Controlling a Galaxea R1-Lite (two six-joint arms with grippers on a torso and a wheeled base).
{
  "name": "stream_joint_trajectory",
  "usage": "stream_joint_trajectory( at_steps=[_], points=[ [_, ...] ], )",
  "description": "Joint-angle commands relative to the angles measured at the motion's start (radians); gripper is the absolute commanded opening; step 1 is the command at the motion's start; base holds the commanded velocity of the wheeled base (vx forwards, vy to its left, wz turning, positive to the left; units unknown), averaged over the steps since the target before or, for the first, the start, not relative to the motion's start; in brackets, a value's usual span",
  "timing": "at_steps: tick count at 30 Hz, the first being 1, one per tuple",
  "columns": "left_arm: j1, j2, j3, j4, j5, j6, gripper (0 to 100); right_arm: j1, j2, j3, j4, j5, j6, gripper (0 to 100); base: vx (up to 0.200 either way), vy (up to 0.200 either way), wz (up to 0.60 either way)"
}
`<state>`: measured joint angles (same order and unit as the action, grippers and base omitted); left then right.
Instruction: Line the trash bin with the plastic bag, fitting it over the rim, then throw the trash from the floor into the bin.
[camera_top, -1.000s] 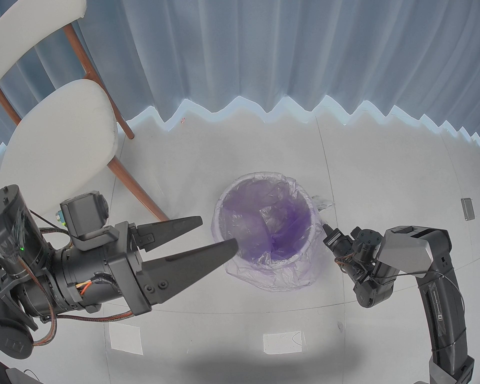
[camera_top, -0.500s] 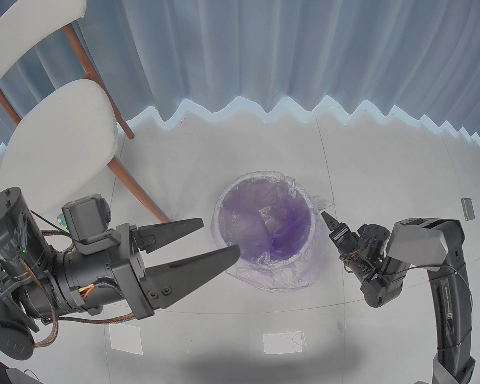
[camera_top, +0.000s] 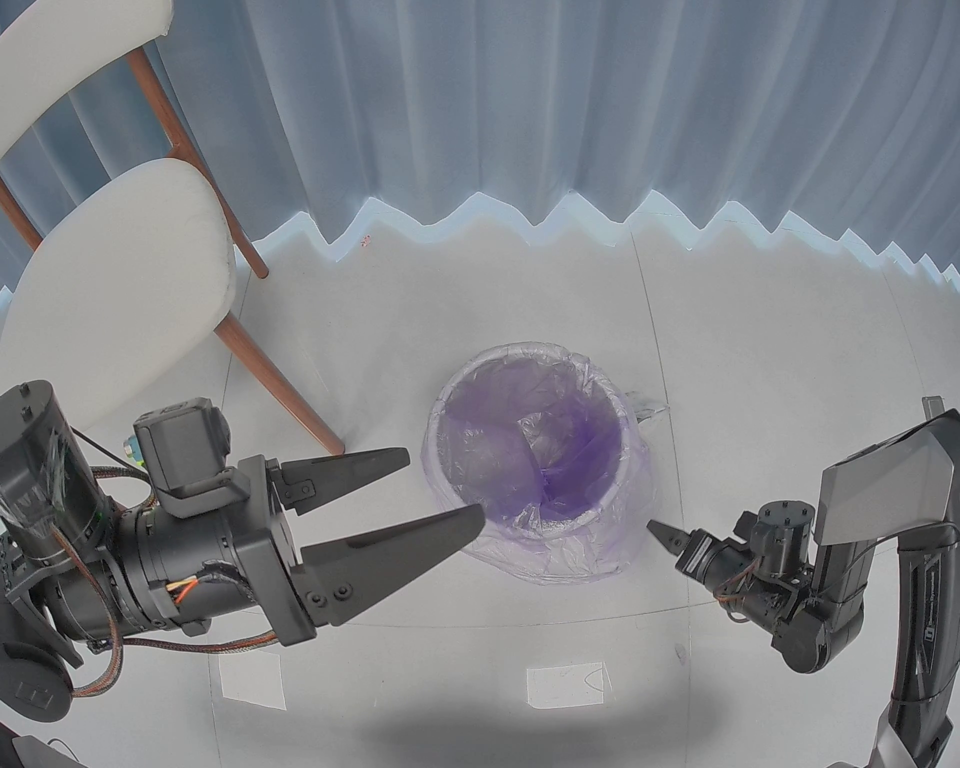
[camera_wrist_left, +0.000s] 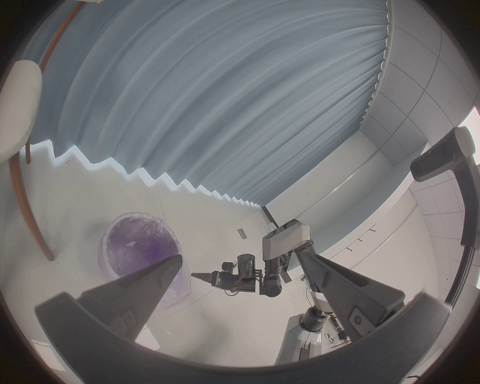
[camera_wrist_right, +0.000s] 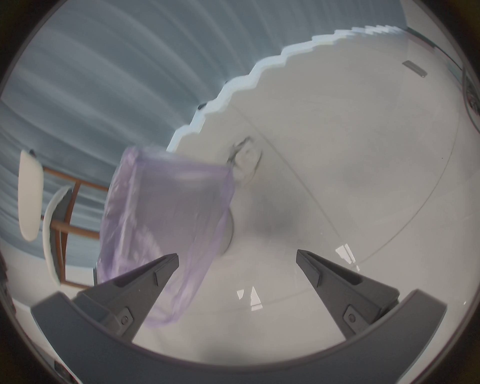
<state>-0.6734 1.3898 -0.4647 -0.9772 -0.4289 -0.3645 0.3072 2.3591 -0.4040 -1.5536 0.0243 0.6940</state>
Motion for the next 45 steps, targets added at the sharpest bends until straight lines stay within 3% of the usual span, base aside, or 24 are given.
stream_joint_trajectory(
  at_steps=[1,7,15,18,22,25,35,41,45],
  points=[
    [-0.011,0.017,0.008,0.003,0.002,0.021,100,0.090,-0.006,0.063,-0.017,0.008,-0.024,100,0.000,0.000,0.00],
    [-0.012,0.060,0.011,-0.011,0.062,0.042,100,0.188,0.080,0.004,-0.017,0.002,-0.047,100,0.000,0.000,0.00],
    [-0.012,0.055,0.004,-0.014,0.072,0.042,100,0.194,0.206,-0.183,0.003,-0.007,-0.110,100,0.000,0.000,0.00],
    [-0.012,0.055,0.004,-0.014,0.072,0.042,100,0.193,0.195,-0.253,0.099,-0.004,-0.111,100,0.000,0.000,0.00],
    [-0.012,0.055,0.004,-0.014,0.072,0.042,100,0.154,0.172,-0.427,0.366,-0.009,-0.111,100,0.000,0.000,0.00],
    [-0.012,0.055,0.004,-0.014,0.072,0.042,100,0.133,0.183,-0.535,0.469,-0.012,-0.111,100,0.000,0.000,0.00],
    [-0.012,0.063,0.006,-0.014,0.072,0.042,100,0.105,0.209,-0.664,0.619,-0.012,-0.099,100,0.000,0.000,0.00],
    [-0.014,0.063,0.009,-0.011,0.072,0.042,100,0.099,0.206,-0.644,0.598,-0.027,-0.082,100,0.000,0.000,0.00],
    [-0.014,0.061,0.009,-0.011,0.072,0.042,100,0.122,0.154,-0.478,0.443,-0.037,-0.076,100,0.000,0.000,0.00]
  ],
)
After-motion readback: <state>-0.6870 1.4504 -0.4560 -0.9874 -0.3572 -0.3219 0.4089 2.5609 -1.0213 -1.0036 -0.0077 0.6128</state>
